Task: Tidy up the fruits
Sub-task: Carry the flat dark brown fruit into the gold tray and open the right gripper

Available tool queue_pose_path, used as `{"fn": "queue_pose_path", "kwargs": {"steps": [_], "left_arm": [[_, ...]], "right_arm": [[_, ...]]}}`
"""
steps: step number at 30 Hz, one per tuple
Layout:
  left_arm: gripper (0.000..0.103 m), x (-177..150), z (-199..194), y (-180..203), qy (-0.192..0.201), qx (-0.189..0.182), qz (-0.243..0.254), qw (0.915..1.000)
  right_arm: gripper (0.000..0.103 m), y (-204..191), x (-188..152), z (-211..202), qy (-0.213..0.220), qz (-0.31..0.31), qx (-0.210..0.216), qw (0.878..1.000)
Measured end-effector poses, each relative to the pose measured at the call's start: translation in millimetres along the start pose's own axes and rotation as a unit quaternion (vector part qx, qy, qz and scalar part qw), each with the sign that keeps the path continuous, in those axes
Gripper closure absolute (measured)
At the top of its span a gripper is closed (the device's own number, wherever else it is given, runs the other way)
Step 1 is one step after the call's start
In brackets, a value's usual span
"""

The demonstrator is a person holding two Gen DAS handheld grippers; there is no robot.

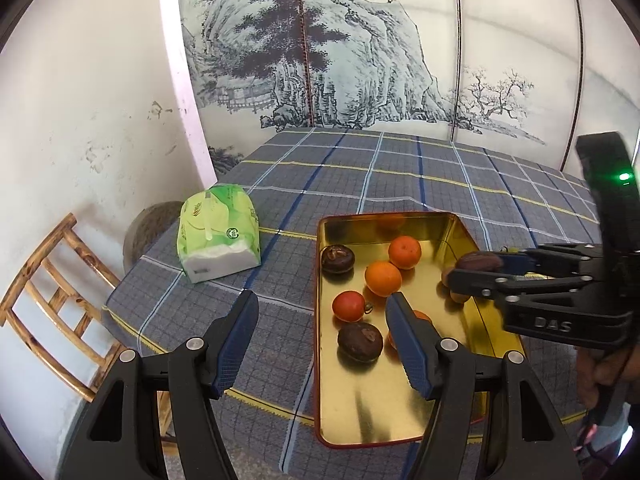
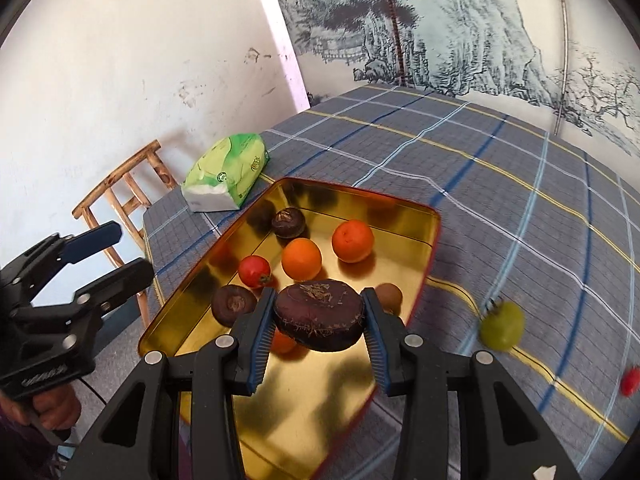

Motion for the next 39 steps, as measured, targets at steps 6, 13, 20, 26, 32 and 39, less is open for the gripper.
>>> {"fn": "queue_pose_path", "kwargs": {"steps": [6, 13, 20, 26, 32, 39], "left_arm": [[0.036, 0.1, 1.7, -3.5, -0.002, 0.0, -0.002, 1.0], [0.036, -0.9, 6.2, -5.5, -0.007, 0.001, -0.002, 1.0], [0.036, -3.4, 10.7, -6.9, -0.015, 0.004, -0.003, 0.9999], [0.036, -4.4, 13.3, -8.5, -0.016, 0.008, -0.003, 0.9998], [0.036, -6.9, 16.7, -9.2, -0.022, 0.01, -0.004, 0.9997], [0.036, -8.8, 16.6, -9.3, -0.025, 0.01, -0.004, 0.9996]], "right_arm": [[0.065, 2.1, 3.0, 19.9, -0.017, 0.0, -0.003, 1.0], [0.065, 2.2, 3.9, 33.9, -0.028, -0.002, -0.005, 1.0], [0.065, 2.7, 6.1, 44.0, -0.035, -0.003, -0.008, 0.999], [0.065, 4.1, 7.6, 48.9, -0.037, -0.004, -0.011, 0.999], [0.064, 5.1, 8.4, 50.9, -0.036, 0.001, -0.009, 0.999], [0.062, 7.0, 14.2, 44.0, -0.014, 0.013, 0.003, 1.0]]}}
Point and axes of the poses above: each gripper's, at about its wrist camera, not at the fingertips, and z roughly the way its jaws point, y to its right, x to its top, the point moved 8 cm from there along z, roughly the way its jaws point, and after that the axes turned 6 degrees about x, right-handed, at the moved point
